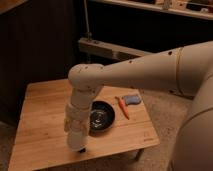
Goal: Place the ceramic cup over the eraser
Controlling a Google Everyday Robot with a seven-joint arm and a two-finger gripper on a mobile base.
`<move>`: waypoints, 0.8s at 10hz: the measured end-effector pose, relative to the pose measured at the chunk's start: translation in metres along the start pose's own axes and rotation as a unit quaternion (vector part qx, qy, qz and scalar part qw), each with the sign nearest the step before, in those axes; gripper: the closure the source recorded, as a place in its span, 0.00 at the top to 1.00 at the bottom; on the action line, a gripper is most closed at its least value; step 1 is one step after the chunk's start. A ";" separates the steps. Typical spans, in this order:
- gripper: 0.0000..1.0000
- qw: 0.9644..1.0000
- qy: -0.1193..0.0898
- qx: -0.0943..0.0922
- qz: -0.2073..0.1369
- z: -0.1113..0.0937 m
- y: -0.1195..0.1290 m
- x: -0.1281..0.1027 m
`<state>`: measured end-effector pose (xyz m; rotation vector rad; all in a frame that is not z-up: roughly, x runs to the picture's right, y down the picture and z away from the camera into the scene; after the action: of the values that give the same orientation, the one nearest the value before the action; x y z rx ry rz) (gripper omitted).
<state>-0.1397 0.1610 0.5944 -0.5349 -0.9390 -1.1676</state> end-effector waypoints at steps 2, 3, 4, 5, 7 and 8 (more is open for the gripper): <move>0.02 1.000 -0.006 -0.006 0.009 0.011 0.009 0.003; 0.09 1.000 -0.008 -0.008 0.011 0.016 0.011 0.006; 0.21 1.000 -0.011 -0.009 0.012 0.027 0.011 0.010; 0.31 1.000 -0.012 -0.004 0.004 0.037 0.008 0.013; 0.46 1.000 -0.013 0.004 -0.006 0.051 0.003 0.020; 0.60 1.000 -0.015 0.010 -0.018 0.057 -0.002 0.021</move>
<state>-0.1592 0.1938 0.6419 -0.5233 -0.9879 -1.1842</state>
